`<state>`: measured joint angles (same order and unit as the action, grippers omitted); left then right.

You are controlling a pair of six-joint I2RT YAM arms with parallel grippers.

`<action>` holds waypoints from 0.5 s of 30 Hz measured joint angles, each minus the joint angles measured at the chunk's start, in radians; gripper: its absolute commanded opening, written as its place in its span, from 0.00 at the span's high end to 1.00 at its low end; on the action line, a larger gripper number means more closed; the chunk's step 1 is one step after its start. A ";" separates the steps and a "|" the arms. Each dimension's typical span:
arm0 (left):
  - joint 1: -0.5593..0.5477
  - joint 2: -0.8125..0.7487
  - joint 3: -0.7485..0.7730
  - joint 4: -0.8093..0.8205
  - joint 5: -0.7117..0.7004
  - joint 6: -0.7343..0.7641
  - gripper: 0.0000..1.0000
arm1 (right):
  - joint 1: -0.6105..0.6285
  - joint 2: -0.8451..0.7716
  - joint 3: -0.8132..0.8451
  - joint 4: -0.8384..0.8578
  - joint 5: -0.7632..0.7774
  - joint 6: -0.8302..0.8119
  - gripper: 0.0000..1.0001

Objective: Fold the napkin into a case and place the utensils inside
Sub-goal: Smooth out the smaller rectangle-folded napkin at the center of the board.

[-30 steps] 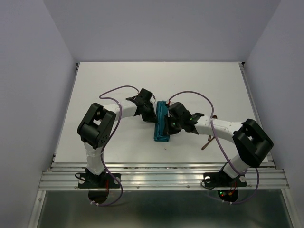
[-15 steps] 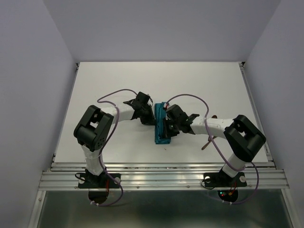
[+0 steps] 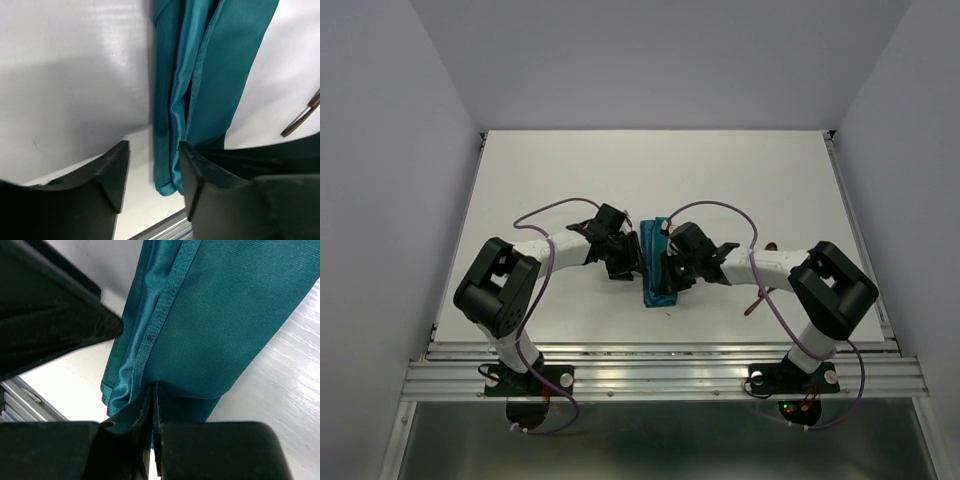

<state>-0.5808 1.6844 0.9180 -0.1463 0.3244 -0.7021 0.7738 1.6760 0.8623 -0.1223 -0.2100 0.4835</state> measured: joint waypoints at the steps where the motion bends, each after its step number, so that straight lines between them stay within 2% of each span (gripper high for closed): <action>1: -0.001 -0.007 -0.008 -0.005 0.006 0.005 0.39 | 0.000 0.000 -0.002 0.003 0.000 -0.002 0.92; 6: -0.025 -0.016 -0.021 -0.016 0.028 0.011 0.39 | 0.000 -0.001 -0.007 0.017 -0.004 -0.015 0.92; 15: -0.060 0.000 -0.027 0.041 0.071 -0.019 0.47 | 0.000 -0.006 -0.010 0.018 -0.004 -0.024 0.92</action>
<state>-0.6411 1.6848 0.8909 -0.1055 0.3954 -0.7208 0.7738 1.6703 0.8520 -0.1040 -0.2138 0.4595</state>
